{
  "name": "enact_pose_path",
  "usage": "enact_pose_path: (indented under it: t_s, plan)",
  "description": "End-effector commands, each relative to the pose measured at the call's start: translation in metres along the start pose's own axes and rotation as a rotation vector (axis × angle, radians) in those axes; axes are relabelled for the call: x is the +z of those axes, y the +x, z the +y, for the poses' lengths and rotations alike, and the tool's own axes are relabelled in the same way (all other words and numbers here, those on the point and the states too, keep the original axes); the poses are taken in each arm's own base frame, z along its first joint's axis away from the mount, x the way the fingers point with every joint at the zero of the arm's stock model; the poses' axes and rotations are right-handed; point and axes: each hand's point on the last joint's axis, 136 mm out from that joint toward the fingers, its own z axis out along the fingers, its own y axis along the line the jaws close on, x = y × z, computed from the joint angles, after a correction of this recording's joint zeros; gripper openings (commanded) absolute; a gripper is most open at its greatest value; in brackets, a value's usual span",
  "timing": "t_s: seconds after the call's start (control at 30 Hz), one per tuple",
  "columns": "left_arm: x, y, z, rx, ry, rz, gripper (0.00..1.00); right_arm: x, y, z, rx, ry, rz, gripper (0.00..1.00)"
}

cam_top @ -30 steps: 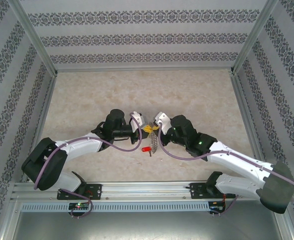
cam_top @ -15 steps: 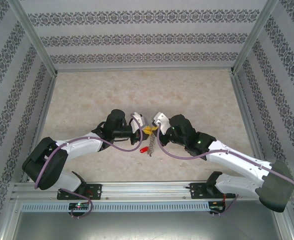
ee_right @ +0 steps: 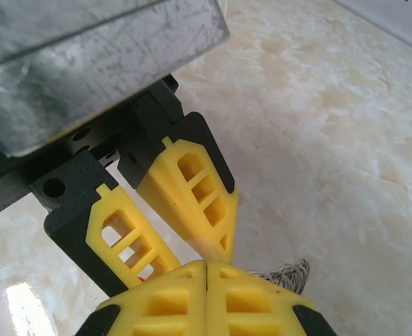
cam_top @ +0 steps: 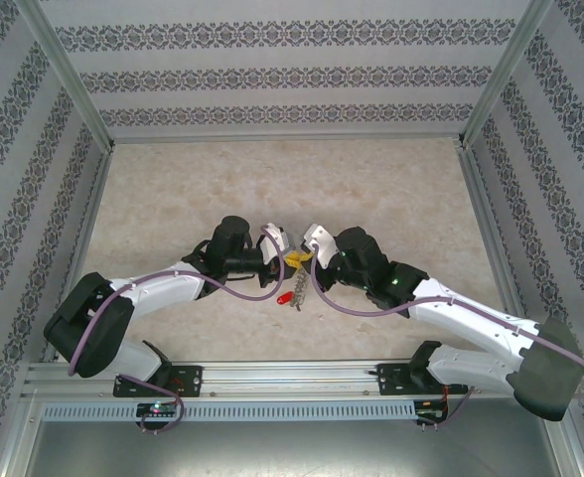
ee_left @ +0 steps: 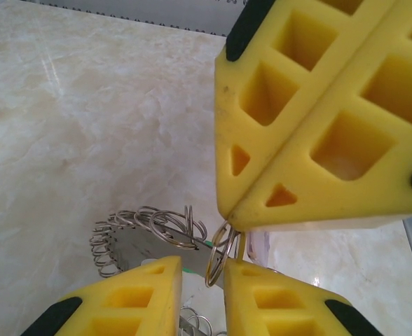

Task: Put the keys on the keyring

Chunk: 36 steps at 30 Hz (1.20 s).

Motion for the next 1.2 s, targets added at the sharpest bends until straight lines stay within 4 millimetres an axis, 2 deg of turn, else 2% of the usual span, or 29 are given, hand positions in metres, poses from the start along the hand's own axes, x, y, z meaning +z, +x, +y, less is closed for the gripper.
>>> enact_pose_path:
  t_s: [0.0,0.3,0.4,0.43,0.5,0.6,0.83,1.17]
  plan:
    - [-0.002,-0.020,-0.006,0.053,0.022,-0.033,0.24,-0.002,-0.018,0.011,-0.020,-0.052,-0.042,0.00]
    - [-0.005,-0.029,-0.007,0.073,0.017,-0.049,0.26,0.001,-0.015,0.013,-0.017,-0.066,-0.022,0.00]
    - [-0.005,-0.029,-0.007,0.078,0.019,-0.047,0.23,0.002,-0.013,0.014,-0.014,-0.073,-0.013,0.00]
    - [-0.005,-0.030,-0.007,0.083,0.018,-0.048,0.21,0.002,-0.012,0.015,-0.013,-0.077,-0.009,0.00]
    - [-0.005,-0.032,-0.007,0.088,0.018,-0.049,0.10,0.003,-0.010,0.015,-0.007,-0.080,0.001,0.00]
    - [-0.006,-0.033,-0.006,0.093,0.013,-0.048,0.00,0.003,-0.004,0.016,0.007,-0.084,0.022,0.00]
    - [-0.008,-0.036,-0.006,0.099,0.011,-0.055,0.00,0.004,0.013,0.009,0.059,-0.058,0.079,0.00]
    - [-0.009,-0.038,-0.007,0.102,0.011,-0.060,0.00,0.003,0.018,0.006,0.092,-0.055,0.101,0.04]
